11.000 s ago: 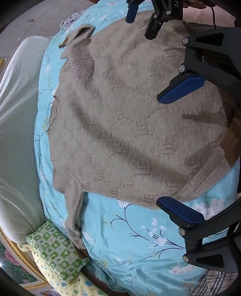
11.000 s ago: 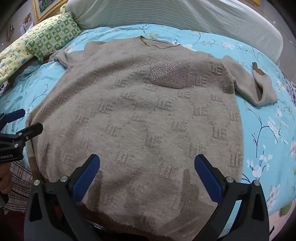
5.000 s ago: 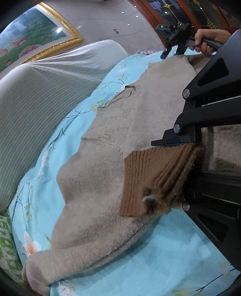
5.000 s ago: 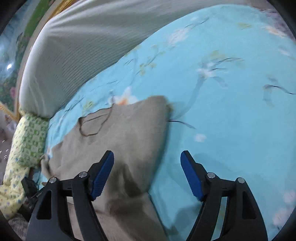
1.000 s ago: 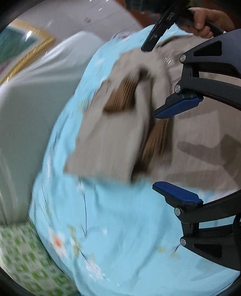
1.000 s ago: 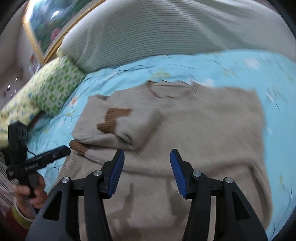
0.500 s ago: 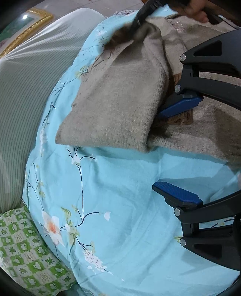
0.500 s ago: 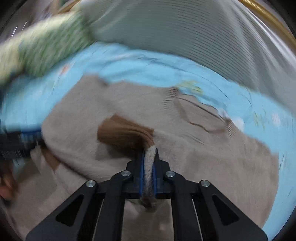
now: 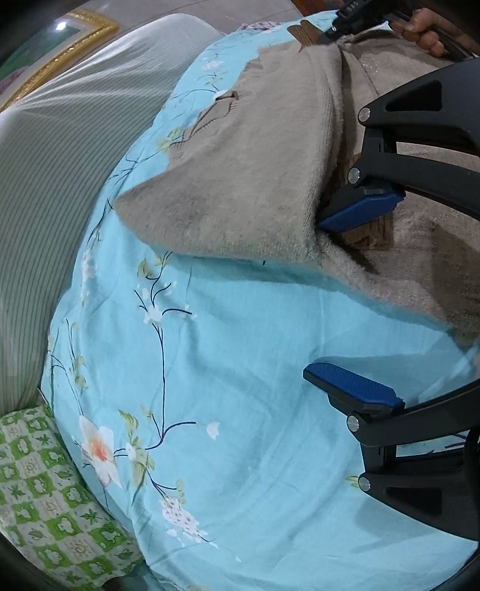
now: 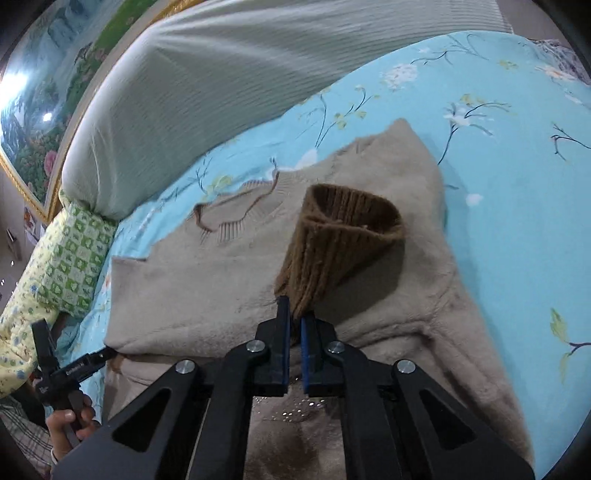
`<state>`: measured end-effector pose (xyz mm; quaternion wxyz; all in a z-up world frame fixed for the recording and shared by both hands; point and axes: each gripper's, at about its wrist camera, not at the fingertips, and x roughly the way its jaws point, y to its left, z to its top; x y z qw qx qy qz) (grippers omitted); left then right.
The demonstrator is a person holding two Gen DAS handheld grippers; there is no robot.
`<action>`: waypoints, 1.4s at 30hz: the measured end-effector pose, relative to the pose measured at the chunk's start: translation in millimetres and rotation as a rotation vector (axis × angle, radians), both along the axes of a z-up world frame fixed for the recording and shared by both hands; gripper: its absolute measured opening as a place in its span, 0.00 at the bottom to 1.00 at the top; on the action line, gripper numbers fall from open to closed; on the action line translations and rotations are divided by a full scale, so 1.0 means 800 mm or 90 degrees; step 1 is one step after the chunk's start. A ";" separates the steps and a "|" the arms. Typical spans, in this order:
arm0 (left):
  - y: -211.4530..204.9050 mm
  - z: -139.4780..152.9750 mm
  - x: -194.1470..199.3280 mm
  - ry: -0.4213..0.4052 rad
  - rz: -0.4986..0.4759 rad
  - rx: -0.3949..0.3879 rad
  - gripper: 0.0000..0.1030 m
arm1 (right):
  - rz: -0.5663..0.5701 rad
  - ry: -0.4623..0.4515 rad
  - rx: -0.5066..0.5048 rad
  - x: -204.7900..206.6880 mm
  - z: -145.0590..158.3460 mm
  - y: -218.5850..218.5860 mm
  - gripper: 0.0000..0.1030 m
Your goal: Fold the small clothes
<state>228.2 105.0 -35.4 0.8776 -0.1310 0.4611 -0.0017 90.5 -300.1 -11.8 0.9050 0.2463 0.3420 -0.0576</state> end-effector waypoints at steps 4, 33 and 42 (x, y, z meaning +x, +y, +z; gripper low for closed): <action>0.001 -0.002 -0.001 -0.005 0.008 -0.006 0.71 | 0.001 -0.039 -0.043 -0.004 0.031 0.000 0.05; -0.001 0.034 -0.006 -0.003 -0.022 -0.101 0.75 | 0.329 -0.003 0.050 0.167 0.071 0.161 0.58; -0.010 0.001 0.020 0.024 -0.039 -0.109 0.75 | 0.489 0.216 0.042 0.354 -0.007 0.282 0.49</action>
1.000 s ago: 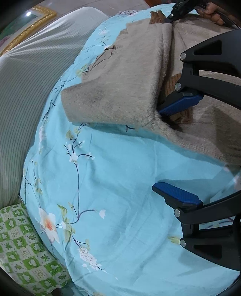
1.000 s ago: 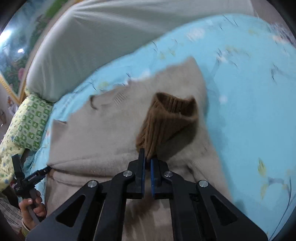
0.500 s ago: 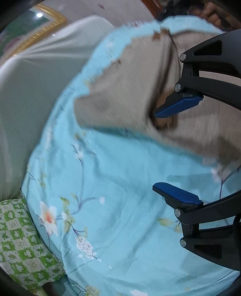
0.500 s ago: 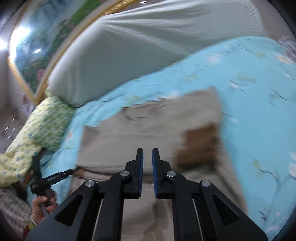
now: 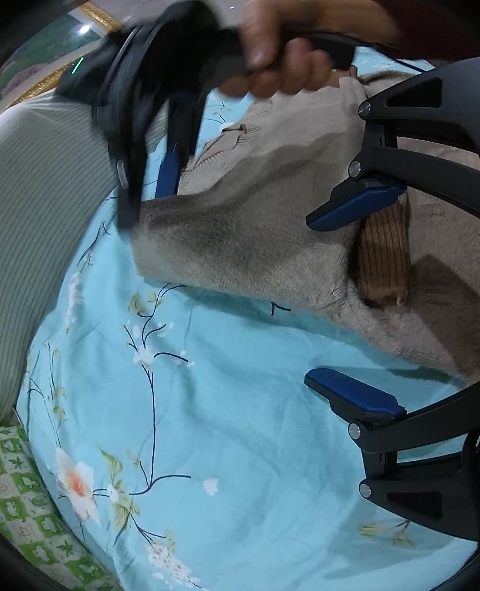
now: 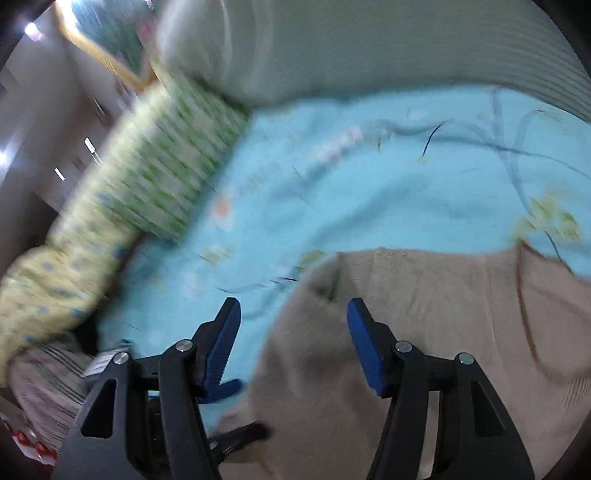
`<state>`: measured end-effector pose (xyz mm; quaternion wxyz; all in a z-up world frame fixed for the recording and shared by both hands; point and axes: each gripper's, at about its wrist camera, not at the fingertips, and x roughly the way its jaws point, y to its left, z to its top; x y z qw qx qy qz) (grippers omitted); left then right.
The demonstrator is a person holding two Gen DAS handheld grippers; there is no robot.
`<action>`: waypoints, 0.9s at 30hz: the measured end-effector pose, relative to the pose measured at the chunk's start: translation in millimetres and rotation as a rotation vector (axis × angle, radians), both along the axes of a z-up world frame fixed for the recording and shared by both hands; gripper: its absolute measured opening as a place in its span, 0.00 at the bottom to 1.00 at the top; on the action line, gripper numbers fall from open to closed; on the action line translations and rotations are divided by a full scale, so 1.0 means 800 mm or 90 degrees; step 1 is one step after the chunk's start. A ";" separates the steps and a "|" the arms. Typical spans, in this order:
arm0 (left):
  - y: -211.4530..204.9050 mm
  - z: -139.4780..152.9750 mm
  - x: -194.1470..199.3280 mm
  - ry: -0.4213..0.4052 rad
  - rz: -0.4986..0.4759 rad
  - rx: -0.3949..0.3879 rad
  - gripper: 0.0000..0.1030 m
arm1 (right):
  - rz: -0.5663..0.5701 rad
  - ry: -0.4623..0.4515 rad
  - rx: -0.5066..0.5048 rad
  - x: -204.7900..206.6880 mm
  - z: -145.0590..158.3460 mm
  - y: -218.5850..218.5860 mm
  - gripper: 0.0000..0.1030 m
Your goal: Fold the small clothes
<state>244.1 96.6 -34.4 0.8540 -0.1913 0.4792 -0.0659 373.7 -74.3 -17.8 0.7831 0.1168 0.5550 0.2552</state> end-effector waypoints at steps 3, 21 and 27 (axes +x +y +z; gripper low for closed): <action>-0.004 -0.004 0.000 -0.012 -0.005 0.017 0.75 | 0.025 0.030 -0.013 0.023 -0.030 0.023 0.07; 0.020 0.009 -0.057 0.001 0.025 0.011 0.74 | -0.192 -0.193 0.027 -0.210 0.066 -0.100 0.55; 0.027 0.010 -0.115 0.018 0.026 0.005 0.74 | -0.305 -0.141 -0.001 -0.353 0.038 -0.179 0.56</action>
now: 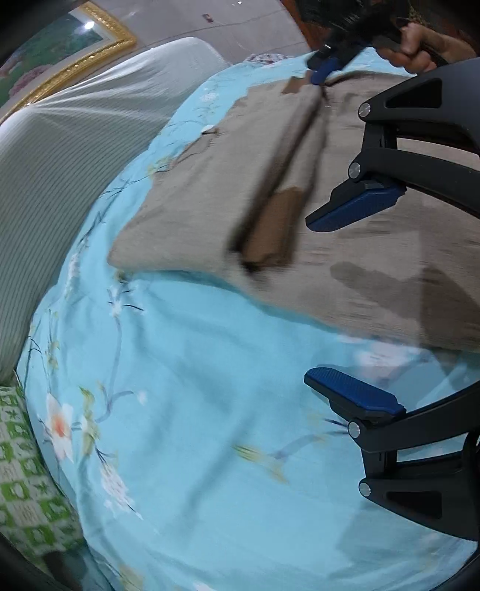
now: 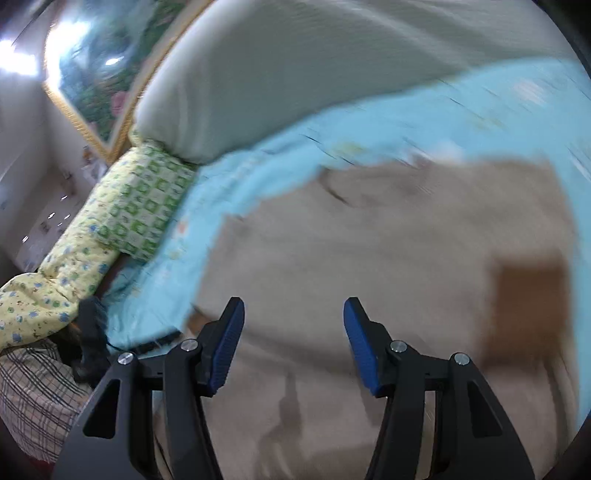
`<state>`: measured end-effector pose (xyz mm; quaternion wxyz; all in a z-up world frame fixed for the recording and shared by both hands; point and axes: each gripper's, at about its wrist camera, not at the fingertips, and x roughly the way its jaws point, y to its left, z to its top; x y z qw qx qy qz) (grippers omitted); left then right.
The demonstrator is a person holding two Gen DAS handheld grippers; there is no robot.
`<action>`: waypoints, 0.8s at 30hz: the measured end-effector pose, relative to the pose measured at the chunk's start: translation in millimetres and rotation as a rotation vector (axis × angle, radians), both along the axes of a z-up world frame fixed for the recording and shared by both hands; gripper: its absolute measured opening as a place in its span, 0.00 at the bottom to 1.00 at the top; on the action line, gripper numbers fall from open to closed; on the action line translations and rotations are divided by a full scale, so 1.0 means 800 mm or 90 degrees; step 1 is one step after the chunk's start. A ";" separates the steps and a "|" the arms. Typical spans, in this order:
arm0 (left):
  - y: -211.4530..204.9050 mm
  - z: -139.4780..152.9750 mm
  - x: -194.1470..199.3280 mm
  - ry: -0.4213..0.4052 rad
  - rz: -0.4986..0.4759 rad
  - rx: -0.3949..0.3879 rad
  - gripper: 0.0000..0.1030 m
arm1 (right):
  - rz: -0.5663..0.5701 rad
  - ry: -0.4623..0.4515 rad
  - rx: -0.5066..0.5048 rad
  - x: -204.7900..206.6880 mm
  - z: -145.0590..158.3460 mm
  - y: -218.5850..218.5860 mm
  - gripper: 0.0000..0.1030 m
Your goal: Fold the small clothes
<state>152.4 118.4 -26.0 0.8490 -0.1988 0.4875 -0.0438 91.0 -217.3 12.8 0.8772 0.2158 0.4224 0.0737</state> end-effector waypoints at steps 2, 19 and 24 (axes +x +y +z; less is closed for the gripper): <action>-0.001 0.002 -0.027 0.006 -0.004 0.010 0.74 | -0.019 0.015 -0.004 -0.032 -0.008 -0.014 0.56; -0.054 -0.016 -0.222 0.059 -0.097 0.148 0.75 | -0.069 -0.006 -0.021 -0.215 0.008 -0.045 0.61; -0.017 -0.022 -0.261 0.071 -0.076 0.137 0.74 | -0.066 -0.016 -0.031 -0.259 0.018 -0.052 0.66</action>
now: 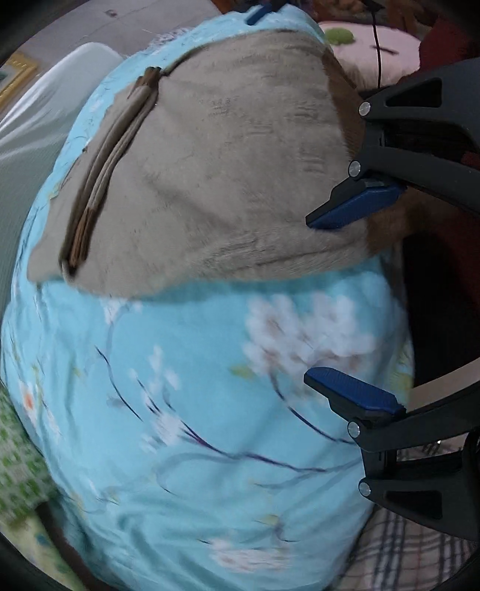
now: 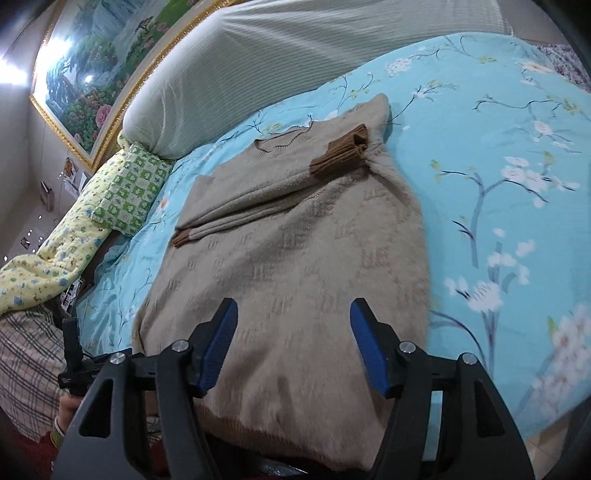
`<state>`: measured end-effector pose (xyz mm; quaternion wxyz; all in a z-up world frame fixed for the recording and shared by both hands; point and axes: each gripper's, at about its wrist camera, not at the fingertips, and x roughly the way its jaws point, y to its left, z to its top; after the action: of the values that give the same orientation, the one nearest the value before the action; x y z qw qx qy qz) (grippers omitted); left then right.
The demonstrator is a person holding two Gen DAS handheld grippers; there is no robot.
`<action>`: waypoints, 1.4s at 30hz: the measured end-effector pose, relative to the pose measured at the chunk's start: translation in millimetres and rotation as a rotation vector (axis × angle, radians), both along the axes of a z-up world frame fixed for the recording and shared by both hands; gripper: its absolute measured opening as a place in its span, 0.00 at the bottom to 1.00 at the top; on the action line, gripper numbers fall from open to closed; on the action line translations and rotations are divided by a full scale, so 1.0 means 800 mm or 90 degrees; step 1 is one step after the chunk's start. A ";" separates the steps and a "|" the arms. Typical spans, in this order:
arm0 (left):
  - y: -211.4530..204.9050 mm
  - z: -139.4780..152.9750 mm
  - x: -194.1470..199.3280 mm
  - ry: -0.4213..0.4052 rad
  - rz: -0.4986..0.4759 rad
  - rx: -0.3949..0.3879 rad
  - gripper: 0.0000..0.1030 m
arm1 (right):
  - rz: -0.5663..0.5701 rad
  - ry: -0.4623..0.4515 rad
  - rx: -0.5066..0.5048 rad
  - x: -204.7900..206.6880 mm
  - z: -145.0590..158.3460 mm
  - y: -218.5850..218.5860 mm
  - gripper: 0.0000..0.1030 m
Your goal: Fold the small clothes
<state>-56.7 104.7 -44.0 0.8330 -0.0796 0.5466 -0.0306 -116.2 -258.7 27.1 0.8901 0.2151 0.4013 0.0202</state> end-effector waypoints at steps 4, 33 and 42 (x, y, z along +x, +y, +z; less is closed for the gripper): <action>0.009 0.002 -0.015 -0.008 -0.015 -0.074 0.74 | -0.005 0.006 0.004 -0.033 -0.006 -0.009 0.68; -0.016 -0.034 -0.010 0.053 -0.113 -0.179 0.18 | 0.148 0.073 0.029 -0.079 -0.117 0.023 0.19; 0.006 -0.014 -0.023 -0.027 -0.129 -0.280 0.05 | 0.199 0.003 0.140 -0.091 -0.075 0.017 0.11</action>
<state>-74.7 109.8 -55.0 0.7996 -0.2029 0.5144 -0.2342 -189.0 -245.3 -32.9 0.8464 0.2460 0.4274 0.2011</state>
